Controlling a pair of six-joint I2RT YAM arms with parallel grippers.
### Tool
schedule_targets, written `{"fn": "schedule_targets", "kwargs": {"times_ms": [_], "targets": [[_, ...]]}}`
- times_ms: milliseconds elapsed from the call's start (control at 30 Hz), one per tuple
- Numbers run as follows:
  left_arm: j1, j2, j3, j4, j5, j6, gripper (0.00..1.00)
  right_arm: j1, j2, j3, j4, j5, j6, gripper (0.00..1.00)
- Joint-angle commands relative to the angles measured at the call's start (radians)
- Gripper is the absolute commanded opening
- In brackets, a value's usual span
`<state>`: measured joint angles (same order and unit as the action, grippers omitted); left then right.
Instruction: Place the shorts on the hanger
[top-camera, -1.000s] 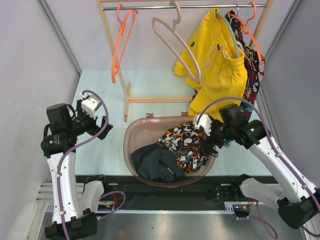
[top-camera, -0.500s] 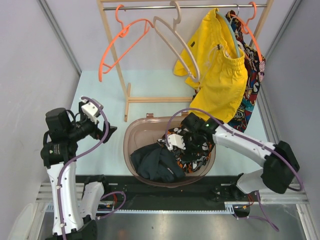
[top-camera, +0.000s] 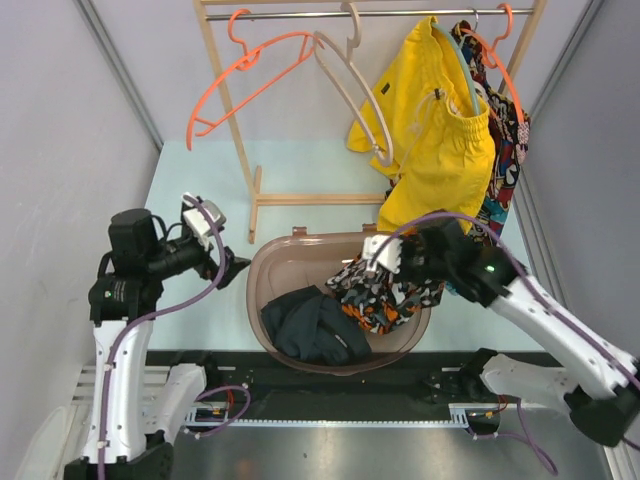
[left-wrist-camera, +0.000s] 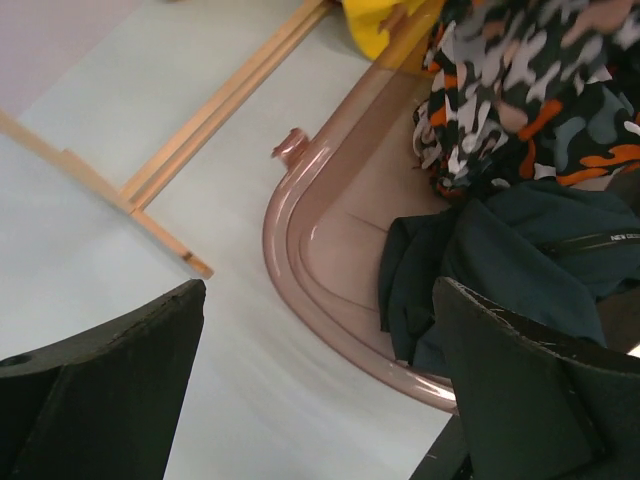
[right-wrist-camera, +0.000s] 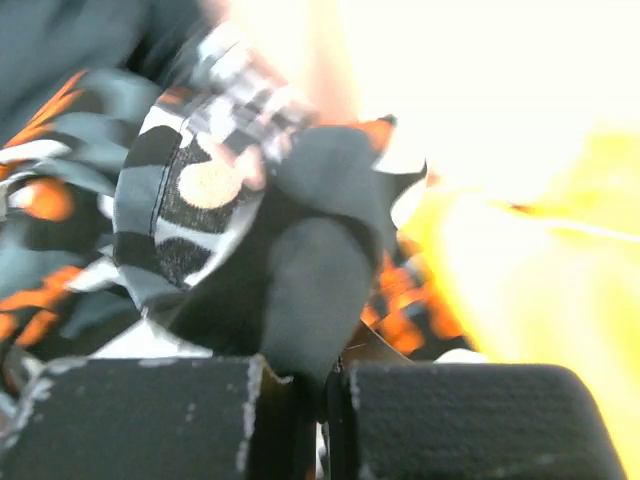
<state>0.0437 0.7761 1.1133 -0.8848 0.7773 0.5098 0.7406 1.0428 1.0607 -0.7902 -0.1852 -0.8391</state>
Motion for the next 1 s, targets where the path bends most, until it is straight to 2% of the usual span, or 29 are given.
{"fn": "schedule_targets", "kwargs": {"times_ms": [0, 167, 333, 433, 533, 600, 800, 967], "targets": [[-0.103, 0.026, 0.033, 0.082, -0.022, 0.019, 1.0, -0.024, -0.15, 0.131, 0.114, 0.075, 0.089, 0.0], [-0.22, 0.054, 0.042, 0.139, -0.024, 0.027, 0.99, -0.024, -0.17, 0.275, 0.21, 0.092, 0.182, 0.0], [-0.326, 0.065, 0.057, 0.159, 0.022, 0.05, 1.0, -0.023, -0.083, 0.497, 0.284, 0.07, 0.274, 0.0], [-0.379, 0.055, 0.045, 0.175, 0.016, 0.058, 1.0, -0.023, -0.017, 0.631, 0.295, 0.006, 0.366, 0.0], [-0.4, 0.038, 0.025, 0.208, 0.014, 0.015, 1.0, -0.021, 0.016, 0.694, 0.335, -0.072, 0.475, 0.0], [-0.4, 0.034, 0.002, 0.236, 0.036, -0.017, 1.0, -0.02, 0.023, 0.699, 0.371, -0.121, 0.527, 0.0], [-0.4, 0.043, -0.098, 0.398, 0.094, -0.281, 1.0, -0.02, 0.01, 0.613, 0.52, -0.266, 0.676, 0.0], [-0.4, 0.028, -0.165, 0.588, 0.022, -0.428, 1.0, -0.02, -0.003, 0.546, 0.552, -0.403, 0.709, 0.0]]}}
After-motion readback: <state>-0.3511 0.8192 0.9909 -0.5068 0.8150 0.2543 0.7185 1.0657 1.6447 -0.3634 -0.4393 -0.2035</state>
